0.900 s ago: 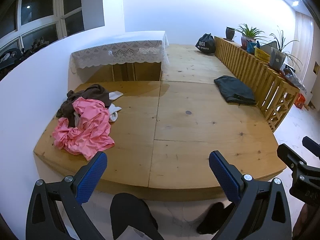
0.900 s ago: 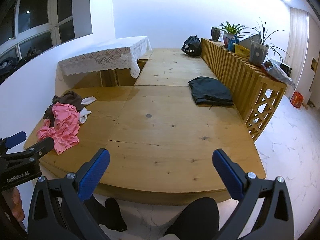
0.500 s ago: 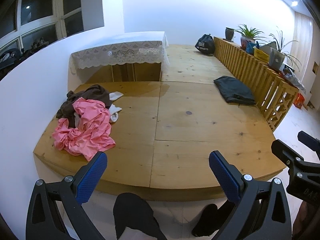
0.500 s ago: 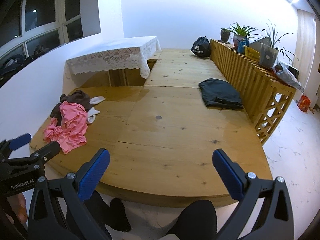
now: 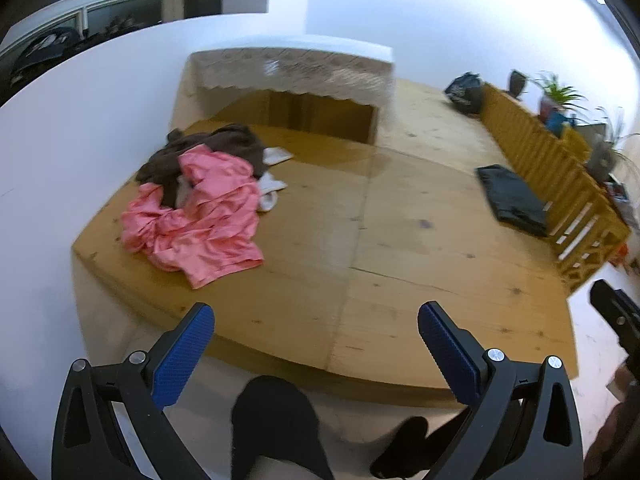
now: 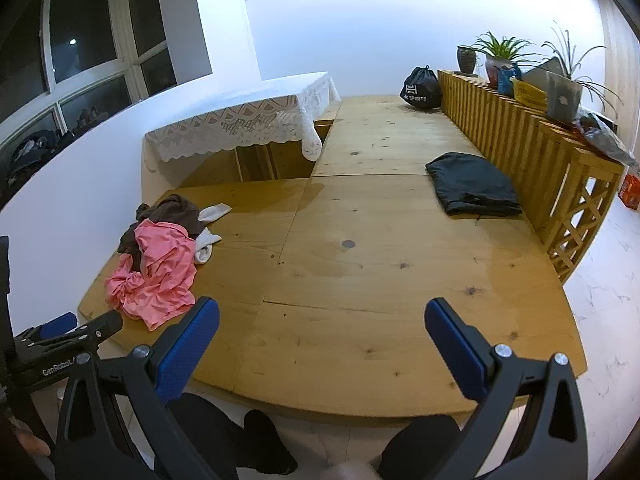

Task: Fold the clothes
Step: 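Move both grippers toward the pile of clothes on the table, then grasp the brown garment with the right gripper and lift it off the pile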

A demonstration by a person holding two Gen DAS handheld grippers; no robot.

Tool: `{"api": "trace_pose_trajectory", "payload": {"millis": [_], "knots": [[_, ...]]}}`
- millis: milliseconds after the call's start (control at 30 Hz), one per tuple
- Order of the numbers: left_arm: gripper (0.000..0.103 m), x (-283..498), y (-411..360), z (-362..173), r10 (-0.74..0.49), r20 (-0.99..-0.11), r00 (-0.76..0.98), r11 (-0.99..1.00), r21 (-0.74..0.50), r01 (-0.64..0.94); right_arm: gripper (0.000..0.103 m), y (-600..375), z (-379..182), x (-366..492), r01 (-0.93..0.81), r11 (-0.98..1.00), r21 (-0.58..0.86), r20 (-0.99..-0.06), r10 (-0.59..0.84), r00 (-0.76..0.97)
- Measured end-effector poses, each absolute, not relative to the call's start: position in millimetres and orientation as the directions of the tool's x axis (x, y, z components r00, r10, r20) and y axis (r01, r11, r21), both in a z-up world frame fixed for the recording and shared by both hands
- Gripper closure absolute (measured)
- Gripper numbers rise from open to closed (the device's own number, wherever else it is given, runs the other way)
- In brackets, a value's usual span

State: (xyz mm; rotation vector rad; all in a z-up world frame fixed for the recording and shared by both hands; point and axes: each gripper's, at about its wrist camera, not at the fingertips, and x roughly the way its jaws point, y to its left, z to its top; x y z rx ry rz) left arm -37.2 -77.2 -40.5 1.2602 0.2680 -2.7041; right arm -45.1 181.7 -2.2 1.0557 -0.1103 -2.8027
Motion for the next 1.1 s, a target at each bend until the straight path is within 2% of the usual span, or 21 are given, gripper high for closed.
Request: {"api": "trace_pose_trajectory", "payload": {"millis": [267, 300, 367, 400, 433, 467, 567, 700, 833, 1100], "knots": [[0.001, -66.4, -113.1, -67.4, -0.019, -0.808, -0.589, -0.947, -0.176, 0.271, 0.0, 153.0, -22.2, -96.8, 0.149, -0.976, 0.158, -0.682, -0.216, -0.699], [0.004, -69.5, -118.6, -71.9, -0.019, -0.811, -0.585, -0.943, -0.18, 0.281, 0.0, 146.1, -25.9, -104.6, 0.157, -0.975, 0.159, -0.682, -0.224, -0.696], [0.018, -75.7, -134.0, -80.7, -0.028, -0.811, -0.584, -0.933, -0.188, 0.306, 0.0, 127.0, -33.9, -123.8, 0.193, -0.97, 0.146, -0.684, -0.24, -0.689], [0.03, -78.4, -142.1, -85.1, -0.036, -0.812, -0.582, -0.927, -0.19, 0.323, 0.0, 118.1, -36.3, -132.4, 0.21, -0.968, 0.139, -0.688, -0.246, -0.682], [0.037, -82.9, -151.0, -89.9, -0.043, -0.817, -0.575, -0.92, -0.192, 0.342, 0.0, 105.1, -41.0, -144.2, 0.237, -0.963, 0.129, -0.694, -0.259, -0.672], [0.038, -88.8, -162.2, -96.1, -0.04, -0.826, -0.562, -0.914, -0.198, 0.355, 0.0, 92.1, -45.9, -156.4, 0.265, -0.957, 0.122, -0.701, -0.272, -0.659], [0.035, -107.4, -195.1, -112.8, -0.026, -0.848, -0.529, -0.906, -0.204, 0.372, 0.0, 38.7, -63.9, -204.3, 0.352, -0.931, 0.091, -0.73, -0.303, -0.612], [0.029, -130.5, -237.9, -125.1, -0.117, -0.859, -0.499, -0.896, -0.125, 0.426, 0.0, -36.5, -85.0, -269.8, 0.452, -0.892, 0.007, -0.744, -0.306, -0.594], [0.028, -148.4, -283.6, -131.3, -0.151, -0.849, -0.507, -0.869, -0.129, 0.477, 0.0, -115.9, -111.0, -340.5, 0.524, -0.85, -0.056, -0.754, -0.308, -0.58], [0.028, -177.8, -348.9, -153.1, -0.181, -0.848, -0.498, -0.819, -0.151, 0.554, 0.0, -251.8, -161.8, -450.2, 0.607, -0.791, -0.076, -0.79, -0.323, -0.521]]}}
